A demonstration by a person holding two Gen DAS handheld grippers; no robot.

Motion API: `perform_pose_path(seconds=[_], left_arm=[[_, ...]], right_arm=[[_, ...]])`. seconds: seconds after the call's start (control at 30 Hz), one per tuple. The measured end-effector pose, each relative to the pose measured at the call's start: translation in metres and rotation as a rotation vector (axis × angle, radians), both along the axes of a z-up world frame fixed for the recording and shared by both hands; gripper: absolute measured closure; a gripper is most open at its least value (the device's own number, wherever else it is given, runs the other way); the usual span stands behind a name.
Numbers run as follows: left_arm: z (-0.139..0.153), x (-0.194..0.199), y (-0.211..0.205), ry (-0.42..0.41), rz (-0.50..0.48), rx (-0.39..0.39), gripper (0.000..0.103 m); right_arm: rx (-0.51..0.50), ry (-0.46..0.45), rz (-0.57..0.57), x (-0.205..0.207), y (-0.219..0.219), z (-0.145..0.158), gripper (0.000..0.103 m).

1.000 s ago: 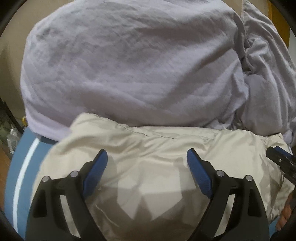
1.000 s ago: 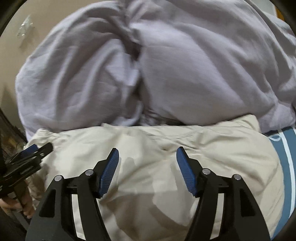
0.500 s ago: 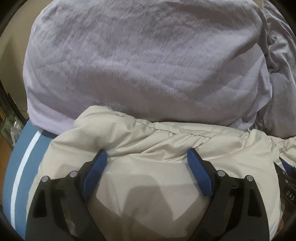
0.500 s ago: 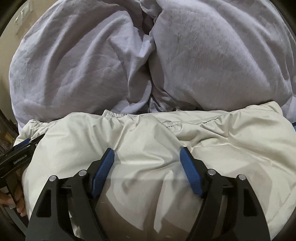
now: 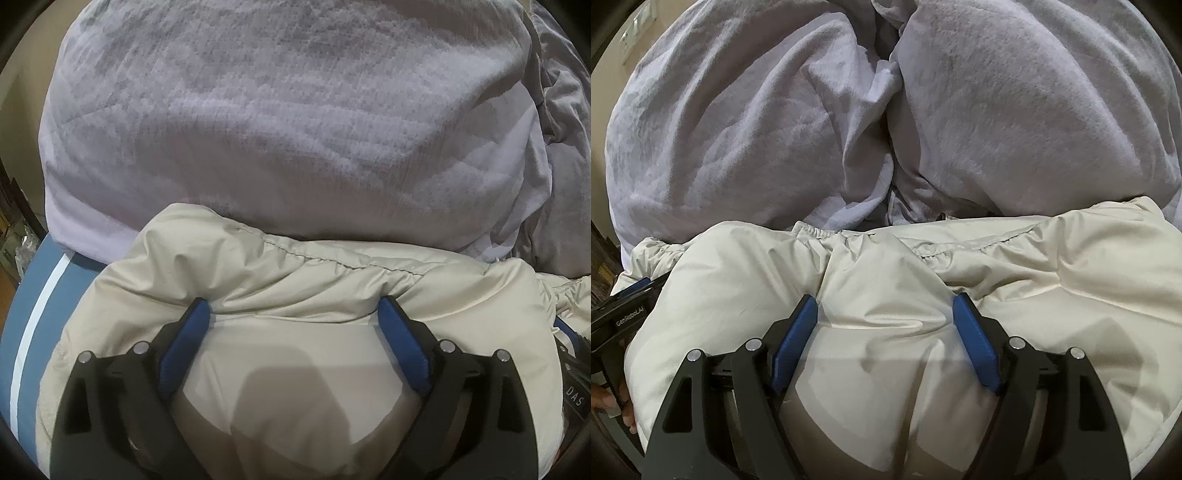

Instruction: Fold large clothes

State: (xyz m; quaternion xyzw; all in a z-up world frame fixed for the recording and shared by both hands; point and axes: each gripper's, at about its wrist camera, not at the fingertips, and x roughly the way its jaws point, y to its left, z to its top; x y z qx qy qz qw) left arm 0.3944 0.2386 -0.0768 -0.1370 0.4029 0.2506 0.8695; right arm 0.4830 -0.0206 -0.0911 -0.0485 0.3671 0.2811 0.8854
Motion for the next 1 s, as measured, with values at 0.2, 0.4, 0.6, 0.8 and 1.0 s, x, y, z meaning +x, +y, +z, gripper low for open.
perform_pose_path(seconds=[0.2,0.4,0.6,0.8,1.0], left_arm=[[-0.008,0.002,0.001,0.022,0.001,-0.004,0.01],[0.014,-0.012,-0.013,-0.015,-0.015,-0.032,0.011],[0.041,-0.012,-0.056,-0.104,-0.103,-0.05,0.011],[0.028,0.01,-0.103,-0.076,-0.171,-0.029,0.011],[0.005,0.025,-0.105,-0.029,-0.147,-0.026,0.01]], right_arm=[[-0.014,0.034,0.011,-0.006,-0.005,-0.001,0.025],[-0.005,0.007,-0.031,-0.014,-0.045,0.035,0.025],[-0.04,-0.07,-0.147,-0.008,-0.102,0.057,0.025],[-0.073,-0.064,-0.247,0.012,-0.139,0.049,0.025],[-0.109,-0.053,-0.259,0.03,-0.142,0.027,0.025]])
